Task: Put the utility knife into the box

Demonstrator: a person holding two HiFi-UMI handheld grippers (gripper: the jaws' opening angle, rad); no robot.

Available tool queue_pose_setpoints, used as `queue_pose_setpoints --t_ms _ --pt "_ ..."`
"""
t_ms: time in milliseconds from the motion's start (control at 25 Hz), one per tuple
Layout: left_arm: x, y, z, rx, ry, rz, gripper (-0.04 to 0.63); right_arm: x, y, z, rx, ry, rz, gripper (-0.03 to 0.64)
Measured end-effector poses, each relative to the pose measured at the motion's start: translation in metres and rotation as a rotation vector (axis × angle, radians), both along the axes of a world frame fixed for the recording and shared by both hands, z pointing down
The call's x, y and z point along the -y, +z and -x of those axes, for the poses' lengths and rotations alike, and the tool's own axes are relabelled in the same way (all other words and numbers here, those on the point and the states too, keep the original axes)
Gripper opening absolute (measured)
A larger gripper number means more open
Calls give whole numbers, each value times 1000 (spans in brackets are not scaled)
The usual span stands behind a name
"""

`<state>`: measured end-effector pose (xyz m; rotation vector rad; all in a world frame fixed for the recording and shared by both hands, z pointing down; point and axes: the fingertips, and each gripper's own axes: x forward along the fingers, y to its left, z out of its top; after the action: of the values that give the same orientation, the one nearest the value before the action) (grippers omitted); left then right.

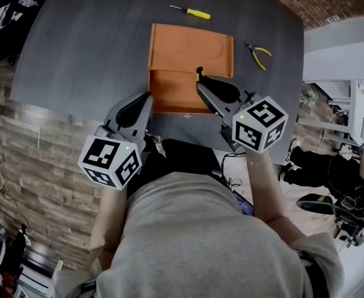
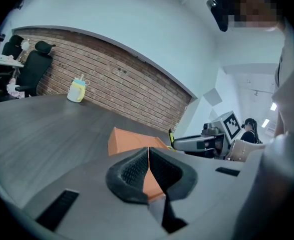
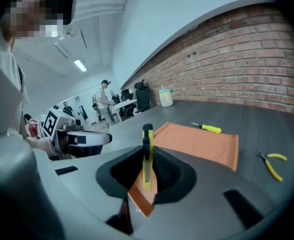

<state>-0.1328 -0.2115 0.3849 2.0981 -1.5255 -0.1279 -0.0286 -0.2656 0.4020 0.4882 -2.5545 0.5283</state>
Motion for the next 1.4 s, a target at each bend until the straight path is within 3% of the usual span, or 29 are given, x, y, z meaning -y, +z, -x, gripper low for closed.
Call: queue_pose_setpoints --t_ms 160,640,1400 --pt "-3 7 2 -10 -14 18 23 -5 27 8 -144 -100 53 69" --pt "-15 28 1 -31 -29 76 23 -12 100 15 -465 -262 40 69" --pt "-19 45 4 -41 -29 129 23 -8 141 15 -666 -304 57 72"
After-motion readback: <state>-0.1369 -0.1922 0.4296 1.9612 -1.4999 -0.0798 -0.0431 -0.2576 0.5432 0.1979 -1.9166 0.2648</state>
